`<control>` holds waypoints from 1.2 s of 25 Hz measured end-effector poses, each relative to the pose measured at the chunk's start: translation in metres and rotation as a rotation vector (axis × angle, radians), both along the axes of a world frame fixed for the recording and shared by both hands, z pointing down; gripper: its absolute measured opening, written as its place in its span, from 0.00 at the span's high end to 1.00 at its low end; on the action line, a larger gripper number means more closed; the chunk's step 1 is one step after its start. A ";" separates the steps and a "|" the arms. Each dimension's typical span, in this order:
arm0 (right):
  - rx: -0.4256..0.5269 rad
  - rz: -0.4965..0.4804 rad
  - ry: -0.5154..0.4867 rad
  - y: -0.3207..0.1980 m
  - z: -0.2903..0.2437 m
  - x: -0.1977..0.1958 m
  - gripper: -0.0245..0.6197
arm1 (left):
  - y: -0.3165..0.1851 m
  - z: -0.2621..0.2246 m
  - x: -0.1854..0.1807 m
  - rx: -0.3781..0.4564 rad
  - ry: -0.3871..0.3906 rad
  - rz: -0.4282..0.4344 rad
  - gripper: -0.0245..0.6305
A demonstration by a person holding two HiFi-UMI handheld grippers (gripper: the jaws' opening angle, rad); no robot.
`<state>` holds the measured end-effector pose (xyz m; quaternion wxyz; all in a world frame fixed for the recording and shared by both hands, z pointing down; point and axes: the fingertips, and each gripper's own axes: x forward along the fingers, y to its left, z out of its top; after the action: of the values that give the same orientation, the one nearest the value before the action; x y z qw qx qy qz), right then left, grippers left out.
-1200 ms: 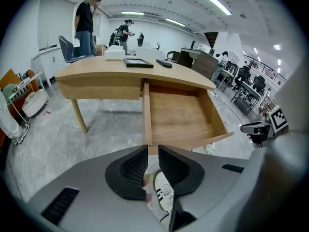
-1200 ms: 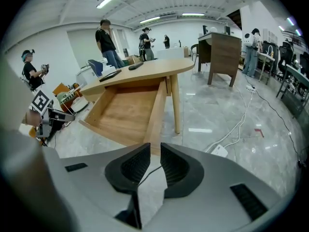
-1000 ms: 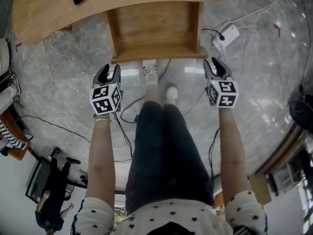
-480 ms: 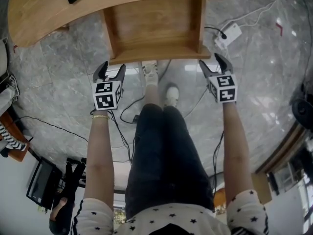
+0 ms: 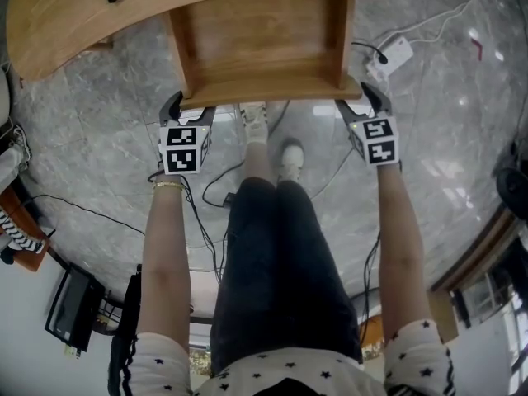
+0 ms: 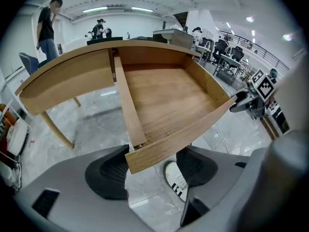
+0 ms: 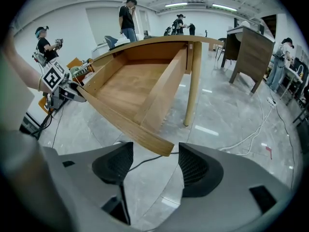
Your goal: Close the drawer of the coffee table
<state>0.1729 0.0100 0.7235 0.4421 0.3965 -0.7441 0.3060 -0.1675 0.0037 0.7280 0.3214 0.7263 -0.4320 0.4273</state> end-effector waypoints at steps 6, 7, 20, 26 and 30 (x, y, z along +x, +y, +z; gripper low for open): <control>0.003 -0.006 -0.011 -0.009 0.006 -0.007 0.52 | -0.003 0.003 0.001 0.005 0.004 0.007 0.51; 0.004 -0.007 -0.010 -0.010 0.006 -0.009 0.52 | -0.003 0.003 0.001 0.004 0.006 0.007 0.51; -0.025 0.033 0.024 -0.011 0.008 -0.004 0.53 | -0.002 0.001 0.001 -0.017 -0.008 -0.010 0.51; -0.044 0.038 0.037 -0.011 0.008 -0.003 0.53 | -0.002 0.001 0.002 -0.028 -0.011 -0.012 0.51; -0.055 0.038 0.041 -0.009 0.007 -0.003 0.53 | -0.001 -0.001 0.002 -0.040 -0.013 -0.010 0.51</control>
<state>0.1696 0.0009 0.7300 0.4621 0.4047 -0.7185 0.3263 -0.1655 0.0031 0.7269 0.3351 0.7148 -0.4292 0.4390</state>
